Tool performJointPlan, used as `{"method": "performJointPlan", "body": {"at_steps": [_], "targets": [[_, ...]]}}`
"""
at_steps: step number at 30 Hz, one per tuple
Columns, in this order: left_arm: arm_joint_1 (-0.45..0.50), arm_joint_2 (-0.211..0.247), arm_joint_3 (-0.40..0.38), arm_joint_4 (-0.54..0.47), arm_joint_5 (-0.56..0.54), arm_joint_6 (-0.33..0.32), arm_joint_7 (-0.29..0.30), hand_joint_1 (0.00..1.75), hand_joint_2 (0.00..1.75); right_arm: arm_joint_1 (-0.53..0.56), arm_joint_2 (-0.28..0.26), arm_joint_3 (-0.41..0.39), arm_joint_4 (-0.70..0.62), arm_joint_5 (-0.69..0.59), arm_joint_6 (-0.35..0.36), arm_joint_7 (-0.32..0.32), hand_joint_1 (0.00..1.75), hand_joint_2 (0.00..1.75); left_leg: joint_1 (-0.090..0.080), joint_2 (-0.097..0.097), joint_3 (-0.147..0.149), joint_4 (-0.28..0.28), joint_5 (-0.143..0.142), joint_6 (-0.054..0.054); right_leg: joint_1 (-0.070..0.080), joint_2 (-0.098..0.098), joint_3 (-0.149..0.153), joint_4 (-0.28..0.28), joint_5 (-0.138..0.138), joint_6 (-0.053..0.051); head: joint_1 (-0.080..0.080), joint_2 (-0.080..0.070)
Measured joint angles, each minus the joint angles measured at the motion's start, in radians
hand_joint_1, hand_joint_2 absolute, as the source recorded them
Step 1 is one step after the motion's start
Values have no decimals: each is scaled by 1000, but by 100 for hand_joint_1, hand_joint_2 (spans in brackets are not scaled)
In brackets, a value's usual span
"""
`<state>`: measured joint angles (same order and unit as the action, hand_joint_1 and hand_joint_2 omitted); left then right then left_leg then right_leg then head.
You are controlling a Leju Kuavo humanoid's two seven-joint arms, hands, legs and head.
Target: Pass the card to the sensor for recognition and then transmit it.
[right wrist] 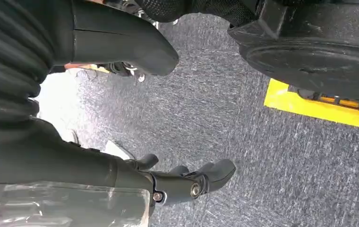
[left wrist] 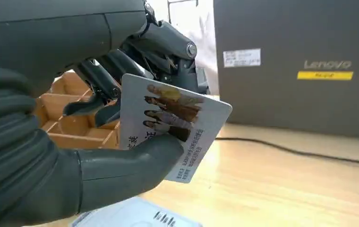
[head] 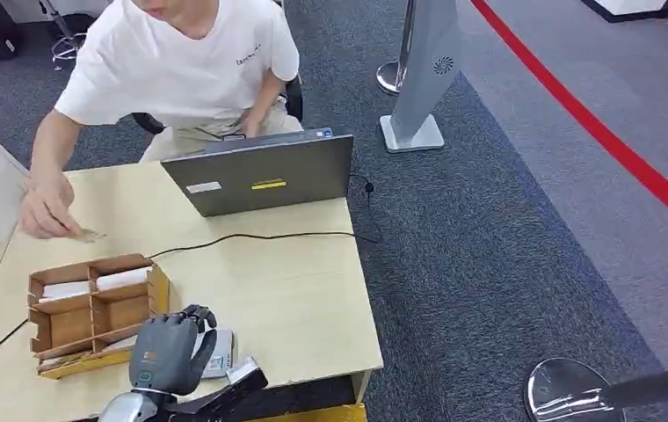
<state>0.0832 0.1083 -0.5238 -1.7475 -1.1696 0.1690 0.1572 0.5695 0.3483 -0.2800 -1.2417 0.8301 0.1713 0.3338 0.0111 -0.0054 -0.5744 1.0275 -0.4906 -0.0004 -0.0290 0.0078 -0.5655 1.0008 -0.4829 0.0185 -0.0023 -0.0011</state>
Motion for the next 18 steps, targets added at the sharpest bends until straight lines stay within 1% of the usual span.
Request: {"method": "performJointPlan", "body": {"at_steps": [5, 11, 15, 18], "targets": [[3, 0, 0, 11, -9, 3, 4, 175, 175, 0, 0, 0, 0, 0, 0, 0, 0, 175, 0, 0, 0, 0, 0, 0, 0, 0, 0, 0, 0, 0, 0, 0], [14, 0, 5, 27, -140, 74, 102, 175, 175, 2, 0, 1, 0, -10, -11, 8, 0, 175, 0, 0, 0, 0, 0, 0, 0, 0, 0, 0, 0, 0, 0, 0], [27, 0, 18, 35, -168, 90, 142, 175, 175, 0, 0, 1, 3, -15, -20, 11, 0, 175, 0, 0, 0, 0, 0, 0, 0, -1, 0, 0, 0, 0, 0, 0], [41, 1, 35, 43, -165, 90, 160, 175, 175, -8, 0, -6, 15, 3, -20, 3, 0, 175, 0, 0, 0, 0, 0, 0, 0, 0, 0, 0, 0, 0, 0, 0]]}}
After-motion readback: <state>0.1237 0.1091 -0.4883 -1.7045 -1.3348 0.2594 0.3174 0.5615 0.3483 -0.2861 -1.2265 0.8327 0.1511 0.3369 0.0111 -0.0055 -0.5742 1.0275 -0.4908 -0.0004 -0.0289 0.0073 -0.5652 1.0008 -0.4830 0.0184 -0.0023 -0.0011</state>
